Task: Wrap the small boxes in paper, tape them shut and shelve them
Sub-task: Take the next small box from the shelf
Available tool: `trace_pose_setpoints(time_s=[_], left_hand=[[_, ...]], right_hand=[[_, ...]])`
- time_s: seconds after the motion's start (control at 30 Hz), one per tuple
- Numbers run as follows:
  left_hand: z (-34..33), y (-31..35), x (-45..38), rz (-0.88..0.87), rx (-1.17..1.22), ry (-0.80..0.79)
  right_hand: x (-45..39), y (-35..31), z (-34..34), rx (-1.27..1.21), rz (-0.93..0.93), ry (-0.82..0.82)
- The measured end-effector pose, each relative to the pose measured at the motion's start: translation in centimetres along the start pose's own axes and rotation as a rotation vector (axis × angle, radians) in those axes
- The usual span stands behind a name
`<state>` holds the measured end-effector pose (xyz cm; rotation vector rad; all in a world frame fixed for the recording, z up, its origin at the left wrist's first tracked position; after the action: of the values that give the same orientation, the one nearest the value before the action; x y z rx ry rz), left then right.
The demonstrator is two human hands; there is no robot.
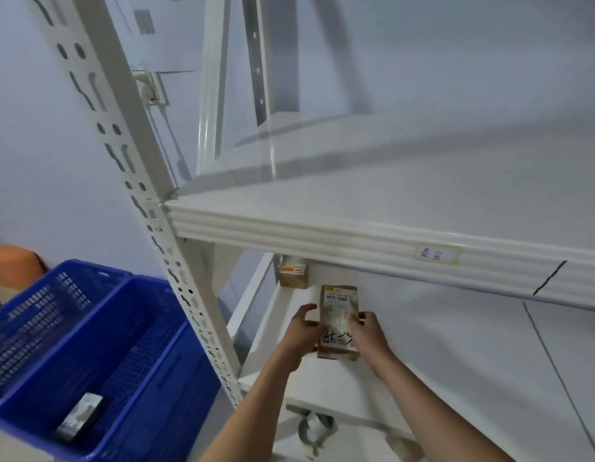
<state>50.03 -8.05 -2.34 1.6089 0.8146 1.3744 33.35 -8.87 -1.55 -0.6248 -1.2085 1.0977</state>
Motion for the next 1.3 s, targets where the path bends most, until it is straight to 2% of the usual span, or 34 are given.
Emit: trace_pose_setpoints(time_s=[0.17, 0.3, 0.37, 0.47, 0.57, 0.7, 0.97, 1.1, 1.3], left_hand=[[1.6, -1.3, -0.9, -0.002, -0.149, 0.038], [2.2, -2.0, -1.5, -0.034, -0.302, 0.098], [2.2, -1.2, -1.3, -0.09, -0.477, 0.137], [0.7, 0.3, -0.6, -0.275, -0.822, 0.09], [0.0, -0.5, -0.2, -0.386, -1.174, 0.115], [0.6, -2.7, -1.5, -0.452, -1.27, 0.146], [1.5, -0.7, -7.1, -0.309, -1.468, 0.15], [2.3, 1.2, -9.8, -0.326, -1.497, 0.195], [4.0, 1.2, -13.9, -0.292, -1.508, 0.2]], right_hand=[[-0.3, 2.5, -2.2, 0.118, -0.12, -0.016], [-0.8, 3.1, -4.1, 0.187, -0.083, -0.122], [-1.2, 3.7, -4.5, 0.284, -0.043, -0.124], [-1.6, 3.4, -4.3, 0.458, 0.057, -0.052], [-1.0, 1.6, -4.2, 0.726, 0.188, 0.039], [-1.6, 0.8, -4.6, 0.88, 0.286, 0.091], [-7.7, 0.6, -6.0, 1.017, 0.176, 0.013], [-11.6, -0.5, -6.9, 1.0, 0.163, -0.058], [-15.1, -1.9, -7.5, 0.976, 0.257, -0.04]])
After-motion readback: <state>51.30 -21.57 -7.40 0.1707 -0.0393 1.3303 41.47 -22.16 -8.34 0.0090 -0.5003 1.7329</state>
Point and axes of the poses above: each hand's wrist, its own x-axis away from the middle knuckle, its own z-axis out of the back of the hand, y = z × x, the point moved 9 cm from there along -x, towards the middle knuckle, and after that the axes turned 9 degrees about -y, right-handed, at the moved point
